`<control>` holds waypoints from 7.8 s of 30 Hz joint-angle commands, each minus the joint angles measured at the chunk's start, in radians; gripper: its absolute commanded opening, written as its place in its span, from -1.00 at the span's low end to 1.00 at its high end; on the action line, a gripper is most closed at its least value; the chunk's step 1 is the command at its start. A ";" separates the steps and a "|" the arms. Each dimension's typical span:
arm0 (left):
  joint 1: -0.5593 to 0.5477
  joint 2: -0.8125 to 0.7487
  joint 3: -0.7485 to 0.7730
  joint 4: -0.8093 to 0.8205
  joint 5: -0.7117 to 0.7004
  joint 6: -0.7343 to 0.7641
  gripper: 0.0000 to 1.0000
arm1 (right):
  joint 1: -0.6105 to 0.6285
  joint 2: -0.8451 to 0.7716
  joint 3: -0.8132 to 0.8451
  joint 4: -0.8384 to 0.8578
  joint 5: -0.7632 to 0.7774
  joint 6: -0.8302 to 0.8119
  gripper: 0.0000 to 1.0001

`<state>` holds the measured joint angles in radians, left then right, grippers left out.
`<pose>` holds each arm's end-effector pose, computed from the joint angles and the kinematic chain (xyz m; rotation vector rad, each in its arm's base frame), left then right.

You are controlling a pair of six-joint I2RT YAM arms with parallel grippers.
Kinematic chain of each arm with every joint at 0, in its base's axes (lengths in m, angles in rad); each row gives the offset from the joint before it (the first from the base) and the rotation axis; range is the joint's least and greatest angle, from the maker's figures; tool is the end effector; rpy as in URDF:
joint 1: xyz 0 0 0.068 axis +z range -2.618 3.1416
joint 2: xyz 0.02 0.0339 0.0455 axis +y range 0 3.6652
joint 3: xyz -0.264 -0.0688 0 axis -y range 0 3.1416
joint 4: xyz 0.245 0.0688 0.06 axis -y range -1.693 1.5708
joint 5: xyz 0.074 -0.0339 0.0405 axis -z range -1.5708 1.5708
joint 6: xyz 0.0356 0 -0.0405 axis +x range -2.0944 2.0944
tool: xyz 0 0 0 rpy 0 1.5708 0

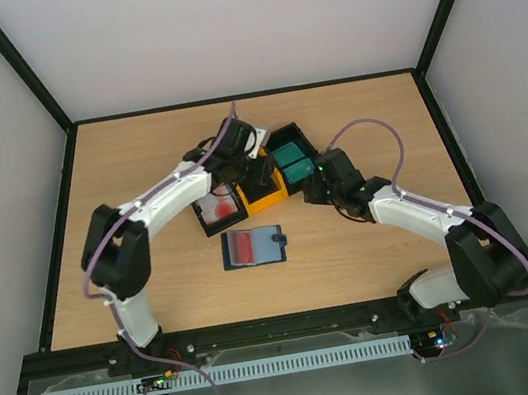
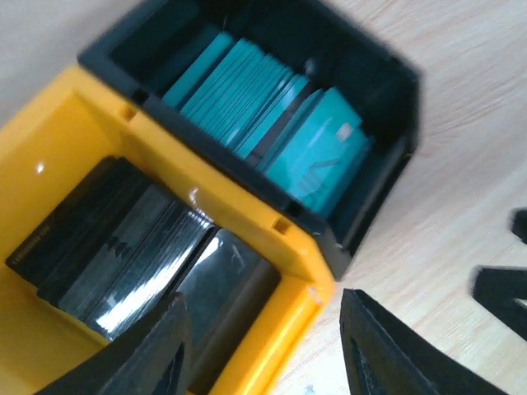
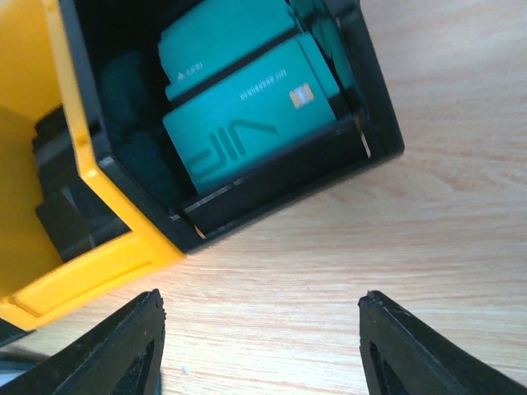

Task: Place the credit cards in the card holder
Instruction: Pick up the credit card from the storage box.

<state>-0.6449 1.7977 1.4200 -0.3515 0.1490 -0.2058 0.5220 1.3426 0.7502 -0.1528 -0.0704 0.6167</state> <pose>0.3250 -0.2511 0.2634 0.5924 2.2917 -0.5977 0.2393 0.1405 0.2094 0.0768 2.4048 0.6393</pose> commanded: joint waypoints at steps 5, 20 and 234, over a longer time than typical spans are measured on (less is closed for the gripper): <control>0.035 0.220 0.121 -0.167 -0.038 0.091 -0.21 | -0.014 0.081 -0.054 0.083 -0.122 0.045 0.21; 0.046 0.410 0.317 -0.294 -0.074 0.218 -0.10 | 0.006 0.259 -0.050 0.189 -0.241 0.054 0.16; 0.028 -0.453 -0.288 0.172 0.153 -0.345 -0.95 | 0.015 -0.105 -0.058 0.438 -0.600 0.162 0.40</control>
<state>-0.6323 1.4860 1.2907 -0.4107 0.0738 -0.3286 0.5335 1.3006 0.7521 0.1246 -0.4690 0.6811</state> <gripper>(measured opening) 0.027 0.699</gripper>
